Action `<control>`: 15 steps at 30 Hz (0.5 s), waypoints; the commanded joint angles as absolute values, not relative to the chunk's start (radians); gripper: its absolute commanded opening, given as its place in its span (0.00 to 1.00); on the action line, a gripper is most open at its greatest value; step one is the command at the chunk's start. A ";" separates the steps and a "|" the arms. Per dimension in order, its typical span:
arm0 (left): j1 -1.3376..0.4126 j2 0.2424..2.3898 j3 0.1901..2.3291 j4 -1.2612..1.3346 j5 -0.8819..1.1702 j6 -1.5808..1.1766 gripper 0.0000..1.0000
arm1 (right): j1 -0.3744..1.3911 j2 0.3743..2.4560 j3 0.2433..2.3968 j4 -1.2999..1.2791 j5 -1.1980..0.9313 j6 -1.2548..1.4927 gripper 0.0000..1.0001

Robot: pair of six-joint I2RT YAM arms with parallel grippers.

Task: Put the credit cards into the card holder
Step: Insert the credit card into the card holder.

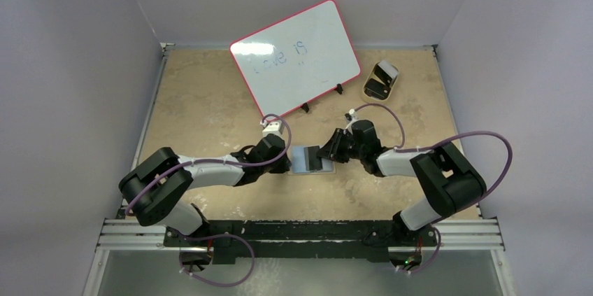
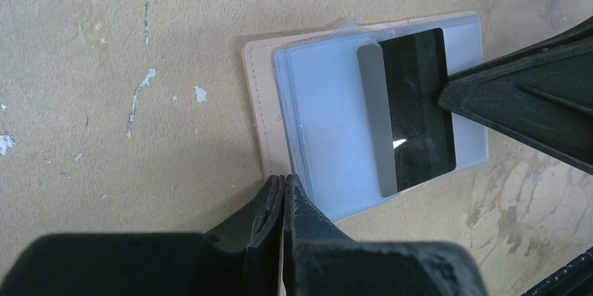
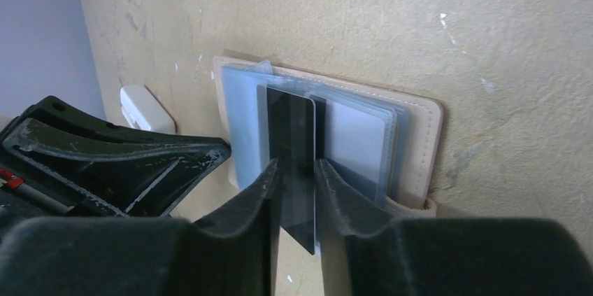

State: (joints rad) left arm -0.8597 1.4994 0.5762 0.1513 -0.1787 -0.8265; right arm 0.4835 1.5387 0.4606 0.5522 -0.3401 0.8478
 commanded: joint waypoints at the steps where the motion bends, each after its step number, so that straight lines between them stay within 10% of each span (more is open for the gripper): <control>1: -0.862 1.509 0.600 0.145 -0.179 -0.809 0.00 | 0.487 1.522 0.491 0.499 -0.339 0.817 0.33; 15: -0.862 1.514 0.601 0.137 -0.180 -0.804 0.00 | 0.487 1.504 0.538 0.410 -0.241 0.754 0.45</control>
